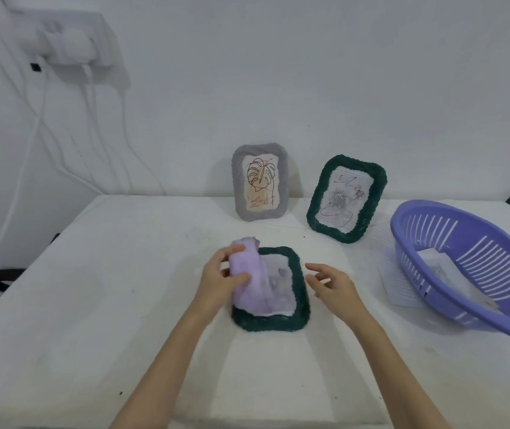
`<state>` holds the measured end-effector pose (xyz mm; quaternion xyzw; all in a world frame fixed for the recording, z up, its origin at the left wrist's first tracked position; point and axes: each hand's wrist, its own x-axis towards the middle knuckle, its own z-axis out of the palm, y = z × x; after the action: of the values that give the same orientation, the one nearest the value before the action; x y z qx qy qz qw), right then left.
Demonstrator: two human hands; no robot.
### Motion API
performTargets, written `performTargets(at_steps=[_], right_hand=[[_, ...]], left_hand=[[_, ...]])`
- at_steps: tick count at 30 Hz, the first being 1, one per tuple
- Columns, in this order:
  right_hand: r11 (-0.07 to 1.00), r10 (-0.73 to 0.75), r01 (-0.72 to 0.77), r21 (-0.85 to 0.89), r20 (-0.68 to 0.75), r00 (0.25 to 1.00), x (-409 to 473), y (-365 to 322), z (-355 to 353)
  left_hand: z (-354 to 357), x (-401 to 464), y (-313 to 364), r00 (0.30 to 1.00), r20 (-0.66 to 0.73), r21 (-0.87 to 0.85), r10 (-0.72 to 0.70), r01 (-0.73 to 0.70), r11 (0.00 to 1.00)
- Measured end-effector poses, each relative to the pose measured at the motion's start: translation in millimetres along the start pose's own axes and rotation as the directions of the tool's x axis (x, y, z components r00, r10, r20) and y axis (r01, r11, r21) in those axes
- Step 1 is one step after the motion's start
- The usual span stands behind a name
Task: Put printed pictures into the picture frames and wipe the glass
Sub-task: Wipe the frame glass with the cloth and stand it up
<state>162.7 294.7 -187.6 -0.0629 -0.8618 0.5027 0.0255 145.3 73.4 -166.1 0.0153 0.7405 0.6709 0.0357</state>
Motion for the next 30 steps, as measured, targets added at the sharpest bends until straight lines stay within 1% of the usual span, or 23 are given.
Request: performTargets(at_steps=[1, 3, 4, 5, 6, 7, 8, 9, 10, 12, 13, 14, 15, 18, 19, 20, 21, 23, 25, 27, 28, 29, 30], right_hand=[[0.996, 0.004, -0.005, -0.085, -0.004, 1.000, 2, 2, 2], [0.989, -0.012, 0.012, -0.147, 0.005, 1.000, 4, 4, 9], [0.985, -0.031, 0.032, -0.172, 0.008, 0.999, 4, 4, 12], [0.978, -0.050, 0.051, -0.203, 0.010, 0.999, 4, 3, 15], [0.970, -0.068, 0.069, -0.231, 0.013, 0.998, 4, 2, 18], [0.964, -0.083, 0.083, -0.252, 0.011, 0.997, 5, 1, 20], [0.959, -0.092, 0.090, -0.267, 0.007, 0.996, 5, 1, 22], [0.957, -0.098, 0.094, -0.274, 0.001, 0.995, 5, 2, 23], [0.957, -0.099, 0.094, -0.274, -0.004, 0.995, 5, 2, 24], [0.954, -0.106, 0.094, -0.284, -0.027, 0.994, 5, 5, 25], [0.946, -0.117, 0.098, -0.309, -0.045, 0.992, 4, 6, 26], [0.935, -0.131, 0.102, -0.340, -0.063, 0.989, 3, 7, 27], [0.925, -0.144, 0.107, -0.365, -0.075, 0.987, 2, 8, 28], [0.924, -0.158, 0.119, -0.364, -0.080, 0.984, -1, 10, 32], [0.934, -0.149, 0.112, -0.338, -0.085, 0.985, -1, 11, 33], [0.949, -0.139, 0.105, -0.297, -0.094, 0.986, -1, 11, 34], [0.966, -0.123, 0.096, -0.240, -0.102, 0.987, -1, 12, 35], [0.991, -0.092, 0.079, -0.108, -0.128, 0.987, -3, 13, 37], [0.997, -0.077, 0.081, 0.014, -0.173, 0.982, -7, 13, 38], [0.985, -0.089, 0.121, 0.125, -0.237, 0.967, -10, 10, 36], [0.973, -0.099, 0.149, 0.175, -0.263, 0.960, -10, 8, 34], [0.961, -0.103, 0.167, 0.222, -0.277, 0.956, -10, 5, 31], [0.948, -0.102, 0.177, 0.266, -0.276, 0.956, -9, 2, 28]], left_hand=[[-24, 4, -2, 0.998, -0.064, 0.050, -0.001, 0.004, 0.999], [-69, 9, -11, 0.982, -0.190, 0.211, 0.002, 0.039, 0.977], [-84, 10, -19, 0.975, -0.224, 0.315, 0.000, 0.073, 0.946], [-93, 9, -26, 0.972, -0.234, 0.427, -0.026, 0.127, 0.895], [-97, 7, -33, 0.967, -0.246, 0.549, -0.070, 0.199, 0.812], [-98, 5, -40, 0.959, -0.261, 0.663, -0.109, 0.261, 0.702], [-97, 2, -43, 0.954, -0.272, 0.748, -0.124, 0.291, 0.596], [-97, 1, -45, 0.955, -0.275, 0.801, -0.108, 0.290, 0.523], [-94, 1, -43, 0.961, -0.270, 0.838, -0.057, 0.264, 0.477], [-83, 4, -34, 0.971, -0.218, 0.896, 0.095, 0.160, 0.415], [-72, 7, -30, 0.972, -0.177, 0.910, 0.157, 0.101, 0.403], [-58, 10, -26, 0.975, -0.127, 0.917, 0.181, 0.046, 0.397], [-43, 11, -24, 0.985, -0.070, 0.922, 0.160, 0.002, 0.388], [-8, 14, -28, 0.997, 0.081, 0.942, -0.020, -0.070, 0.329], [-2, 16, -31, 0.993, 0.108, 0.933, -0.052, -0.083, 0.350], [1, 19, -35, 0.991, 0.116, 0.910, -0.064, -0.081, 0.406], [3, 21, -40, 0.992, 0.110, 0.868, -0.066, -0.063, 0.493], [7, 23, -45, 0.997, 0.065, 0.732, -0.034, -0.024, 0.681], [11, 21, -42, 0.999, -0.010, 0.576, 0.033, -0.021, 0.817], [15, 14, -32, 0.994, -0.095, 0.385, 0.057, -0.016, 0.923], [16, 11, -26, 0.994, -0.107, 0.252, 0.036, -0.008, 0.968], [16, 8, -18, 0.996, -0.094, 0.101, 0.006, 0.004, 0.995], [16, 6, -12, 0.998, -0.058, -0.027, -0.009, 0.007, 1.000]])
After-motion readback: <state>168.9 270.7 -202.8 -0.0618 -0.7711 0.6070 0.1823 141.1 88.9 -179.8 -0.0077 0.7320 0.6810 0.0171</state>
